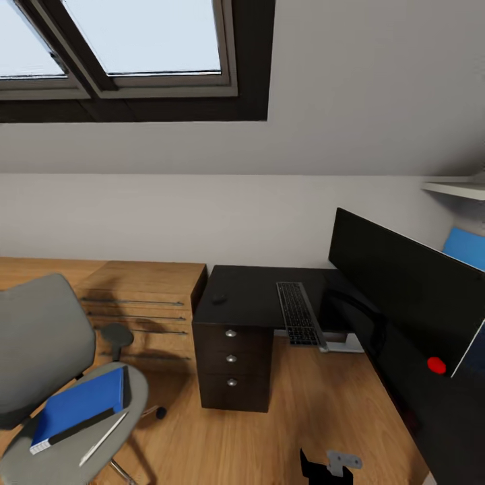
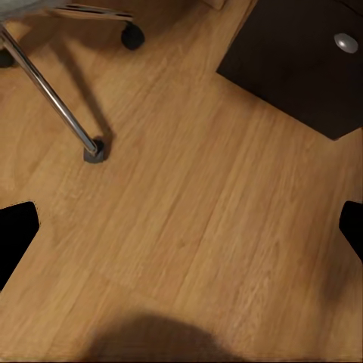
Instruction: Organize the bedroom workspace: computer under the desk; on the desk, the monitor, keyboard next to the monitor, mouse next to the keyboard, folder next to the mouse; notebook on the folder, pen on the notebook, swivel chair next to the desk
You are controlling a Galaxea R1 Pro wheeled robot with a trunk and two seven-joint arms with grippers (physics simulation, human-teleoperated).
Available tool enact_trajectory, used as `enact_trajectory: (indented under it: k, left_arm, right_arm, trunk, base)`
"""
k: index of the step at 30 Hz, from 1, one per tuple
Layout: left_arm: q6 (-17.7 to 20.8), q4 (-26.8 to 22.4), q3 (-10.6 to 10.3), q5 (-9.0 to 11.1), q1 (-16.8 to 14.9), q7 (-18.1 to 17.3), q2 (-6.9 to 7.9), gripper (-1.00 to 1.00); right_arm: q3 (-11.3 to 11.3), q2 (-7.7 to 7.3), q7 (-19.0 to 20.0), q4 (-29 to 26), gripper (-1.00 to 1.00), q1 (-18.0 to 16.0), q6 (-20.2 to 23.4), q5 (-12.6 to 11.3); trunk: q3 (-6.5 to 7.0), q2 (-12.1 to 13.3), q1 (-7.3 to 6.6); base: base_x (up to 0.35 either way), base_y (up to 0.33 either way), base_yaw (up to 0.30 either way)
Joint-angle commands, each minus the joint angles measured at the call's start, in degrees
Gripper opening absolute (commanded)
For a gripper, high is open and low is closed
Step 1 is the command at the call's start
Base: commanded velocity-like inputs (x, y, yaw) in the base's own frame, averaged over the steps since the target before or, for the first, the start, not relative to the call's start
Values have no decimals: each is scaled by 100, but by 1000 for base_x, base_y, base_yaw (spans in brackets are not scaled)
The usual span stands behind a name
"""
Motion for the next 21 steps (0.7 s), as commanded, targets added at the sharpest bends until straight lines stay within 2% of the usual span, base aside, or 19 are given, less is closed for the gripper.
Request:
enact_trajectory:
  k: [1, 8, 21]
  left_arm:
    - [-16, 7, -46, 60, -4, -28, 2, 100]
    - [-16, 7, -47, 57, -4, -29, -1, 100]
    - [-16, 7, -47, 51, -4, -29, -3, 100]
  right_arm:
    - [-25, 0, 43, 7, 100, -3, -19, -48]
    - [-24, -4, 43, 7, 100, -4, -19, -55]
    - [-17, 9, 43, 7, 100, -6, -19, -57]
  trunk:
    - [-7, -5, -3]
    - [-7, -5, -3]
    - [-7, -5, -3]
  base:
    - [-293, 0, -95]
    - [-311, 0, -124]
    - [-325, -10, -3]
